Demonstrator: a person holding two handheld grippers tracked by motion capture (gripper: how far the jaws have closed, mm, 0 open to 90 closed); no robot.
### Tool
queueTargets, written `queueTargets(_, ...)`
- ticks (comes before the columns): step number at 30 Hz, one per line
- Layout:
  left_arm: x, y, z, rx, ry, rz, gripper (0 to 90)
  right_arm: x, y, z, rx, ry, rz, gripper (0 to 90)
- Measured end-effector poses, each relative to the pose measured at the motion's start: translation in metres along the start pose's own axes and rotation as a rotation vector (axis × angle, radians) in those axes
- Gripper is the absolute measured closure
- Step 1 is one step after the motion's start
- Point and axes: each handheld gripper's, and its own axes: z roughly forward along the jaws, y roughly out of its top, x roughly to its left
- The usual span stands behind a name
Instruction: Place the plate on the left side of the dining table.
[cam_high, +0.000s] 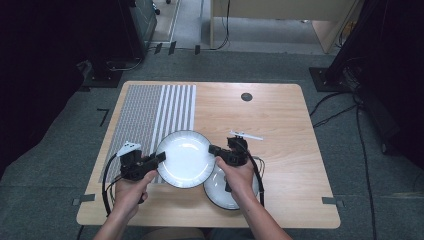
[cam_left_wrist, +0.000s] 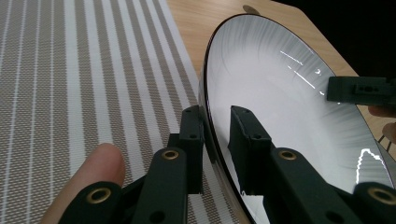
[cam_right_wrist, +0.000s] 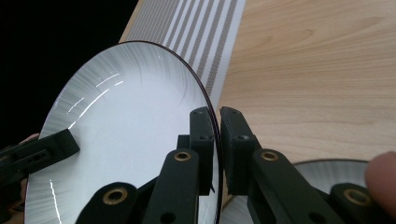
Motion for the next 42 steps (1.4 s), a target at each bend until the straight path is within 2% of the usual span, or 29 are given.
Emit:
queueTargets(5,0.017,0.003,-0.007,-0.019,0.01,-0.03,75.7,0.017,0.006,0.015,0.002,-0.004,-0.024,84.8)
queueTargets(13,0.043,0.008,-0.018,-0.036,0.036,-0.042,75.5,0.038,0.012,0.041,0.018,0.013,-0.048,84.9)
queueTargets(22,0.074,0.008,-0.021,-0.045,0.061,-0.074,75.1,0.056,0.016,0.072,0.046,0.016,-0.07,84.9)
queueTargets(26,0.083,0.009,-0.021,-0.049,0.068,-0.089,75.1,0.061,0.018,0.082,0.053,0.014,-0.083,84.8)
queueTargets(27,0.089,0.01,-0.021,-0.053,0.071,-0.099,75.1,0.065,0.021,0.09,0.052,0.012,-0.091,84.8)
queueTargets(32,0.102,0.015,-0.015,-0.056,0.081,-0.114,74.7,0.071,0.029,0.105,0.048,0.006,-0.108,84.5)
queueTargets(38,0.114,0.024,-0.005,-0.062,0.104,-0.119,74.3,0.073,0.04,0.124,0.037,0.002,-0.103,83.8)
queueTargets(42,0.124,0.03,0.006,-0.061,0.106,-0.138,74.1,0.074,0.047,0.135,0.033,-0.015,-0.112,83.9)
